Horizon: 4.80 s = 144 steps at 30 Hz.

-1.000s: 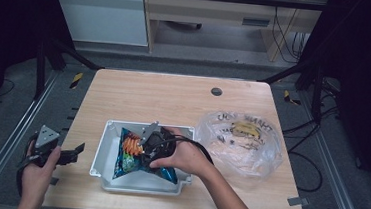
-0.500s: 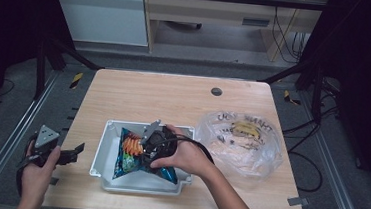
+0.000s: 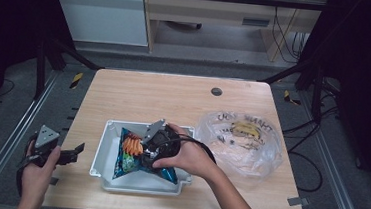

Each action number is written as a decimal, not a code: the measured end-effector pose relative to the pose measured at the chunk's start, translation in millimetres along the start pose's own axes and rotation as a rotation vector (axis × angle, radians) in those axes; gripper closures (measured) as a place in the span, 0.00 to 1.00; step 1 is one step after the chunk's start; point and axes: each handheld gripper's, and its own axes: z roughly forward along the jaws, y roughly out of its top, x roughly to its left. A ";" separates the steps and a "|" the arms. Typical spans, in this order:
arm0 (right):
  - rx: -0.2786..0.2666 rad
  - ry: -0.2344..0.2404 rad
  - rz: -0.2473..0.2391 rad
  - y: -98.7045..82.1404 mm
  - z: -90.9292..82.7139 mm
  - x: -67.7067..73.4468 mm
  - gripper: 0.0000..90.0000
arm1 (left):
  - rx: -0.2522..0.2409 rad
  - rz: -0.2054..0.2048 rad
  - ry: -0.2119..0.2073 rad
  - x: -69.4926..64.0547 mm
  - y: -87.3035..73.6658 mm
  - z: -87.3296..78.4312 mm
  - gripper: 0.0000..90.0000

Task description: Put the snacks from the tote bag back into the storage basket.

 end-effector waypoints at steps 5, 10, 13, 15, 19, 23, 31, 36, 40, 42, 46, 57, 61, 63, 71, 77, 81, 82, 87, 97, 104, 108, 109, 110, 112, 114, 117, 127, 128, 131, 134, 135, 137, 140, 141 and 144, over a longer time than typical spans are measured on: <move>-0.017 -0.005 0.006 -0.2 -5.6 1.2 0.09 | -0.001 0.002 0.001 -0.3 0.2 -0.2 0.02; -0.033 -0.008 0.014 0.2 -10.0 1.6 0.09 | -0.003 -0.001 0.002 -0.1 0.0 0.0 0.02; -0.047 -0.010 0.022 0.3 -13.5 1.8 0.09 | -0.001 0.001 0.001 -0.2 0.1 -0.2 0.02; -0.041 -0.009 0.025 0.2 -15.5 1.6 0.08 | 0.000 0.001 0.001 -0.2 0.1 -0.1 0.02; -0.049 -0.011 0.033 -0.2 -18.8 1.9 0.08 | -0.003 -0.001 0.003 -0.1 -0.1 0.0 0.02; -0.067 -0.016 0.040 -0.7 -24.5 1.9 0.08 | 0.001 0.002 0.002 -0.2 0.0 -0.1 0.02; -0.094 -0.028 0.065 -1.9 -31.7 0.7 0.08 | 0.003 0.001 0.004 0.0 -0.1 0.1 0.02; -0.109 -0.040 0.082 -3.2 -36.8 -0.6 0.08 | 0.004 0.002 0.003 0.0 -0.2 0.2 0.02; -0.128 -0.051 0.095 -4.0 -41.5 -1.5 0.07 | 0.003 0.002 0.003 -0.2 -0.1 0.2 0.02; -0.134 -0.059 0.099 -4.4 -43.4 -2.1 0.07 | 0.004 0.002 0.004 0.0 -0.1 0.2 0.02; -0.148 -0.074 0.117 -5.4 -47.1 -3.4 0.07 | 0.003 0.003 0.004 -0.1 -0.2 0.4 0.02; -0.182 -0.123 0.165 -9.2 -58.1 -7.2 0.06 | 0.004 0.003 0.004 -0.3 -0.2 0.6 0.02; -0.196 -0.144 0.186 -10.8 -63.0 -8.6 0.06 | 0.003 0.003 0.004 -0.6 -0.2 0.7 0.02; -0.205 -0.156 0.194 -11.8 -65.6 -9.4 0.05 | 0.004 0.003 0.004 -0.5 -0.2 0.7 0.02; -0.246 -0.241 0.231 -17.9 -82.8 -9.1 0.05 | 0.003 0.003 0.004 -0.5 -0.5 0.6 0.02; -0.277 -0.325 0.275 -24.1 -99.6 -8.3 0.06 | 0.002 0.002 0.005 -0.7 -0.3 0.7 0.02; -0.294 -0.356 0.295 -28.6 -107.9 -7.2 0.06 | 0.005 0.004 0.005 -0.6 -0.5 0.8 0.02; -0.299 -0.367 0.301 -30.1 -110.3 -6.5 0.05 | 0.005 0.002 0.005 -0.4 -0.5 0.7 0.02; -0.306 -0.407 0.325 -40.0 -122.5 -1.7 0.06 | 0.005 0.001 0.007 -0.3 -0.8 0.5 0.02; -0.326 -0.459 0.361 -56.3 -135.1 3.6 0.05 | 0.006 0.001 0.007 -0.8 -0.9 0.5 0.02; -0.330 -0.480 0.391 -69.5 -139.9 4.0 0.05 | 0.007 0.002 0.007 -0.9 -0.9 0.5 0.02; -0.330 -0.500 0.406 -77.8 -142.5 5.3 0.05 | 0.006 0.001 0.008 -0.7 -1.0 0.4 0.02; -0.332 -0.505 0.417 -82.3 -144.1 6.0 0.05 | 0.006 0.001 0.008 -0.7 -1.0 0.4 0.02; -0.330 -0.509 0.420 -84.6 -145.0 6.2 0.05 | 0.006 0.001 0.008 -0.8 -1.0 0.4 0.02; -0.330 -0.520 0.429 -89.4 -146.5 6.5 0.05 | 0.006 0.001 0.008 -0.9 -1.0 0.4 0.02; -0.328 -0.524 0.436 -91.9 -147.3 6.8 0.05 | 0.006 0.001 0.008 -0.9 -1.0 0.4 0.02; -0.325 -0.536 0.453 -100.3 -148.8 7.7 0.05 | 0.006 0.001 0.009 -0.8 -1.0 0.3 0.02; -0.315 -0.575 0.511 -132.2 -151.0 14.8 0.06 | 0.007 0.002 0.010 -1.2 -1.1 0.4 0.02; -0.315 -0.575 0.511 -132.2 -151.0 14.8 0.06 | 0.008 0.002 0.010 -1.1 -1.2 0.4 0.02; -0.312 -0.583 0.535 -141.2 -149.9 16.0 0.06 | 0.009 0.003 0.010 -1.2 -1.2 0.7 0.02; -0.311 -0.604 0.554 -153.5 -148.1 17.6 0.07 | 0.010 0.008 0.010 -1.7 -1.1 0.8 0.02; -0.311 -0.604 0.554 -153.5 -148.1 17.6 0.07 | 0.009 0.006 0.011 -1.8 -1.1 0.7 0.02; -0.308 -0.607 0.570 -160.1 -146.5 17.8 0.07 | 0.011 0.005 0.010 -1.7 -1.2 0.6 0.02; -0.289 -0.617 0.585 -170.5 -143.9 17.2 0.07 | 0.011 0.004 0.010 -1.6 -1.2 0.6 0.02; -0.285 -0.619 0.600 -176.6 -142.8 16.3 0.07 | 0.011 0.007 0.011 -1.6 -1.3 0.7 0.02; -0.276 -0.628 0.611 -181.8 -142.2 15.2 0.07 | 0.011 0.009 0.011 -1.7 -1.2 0.6 0.02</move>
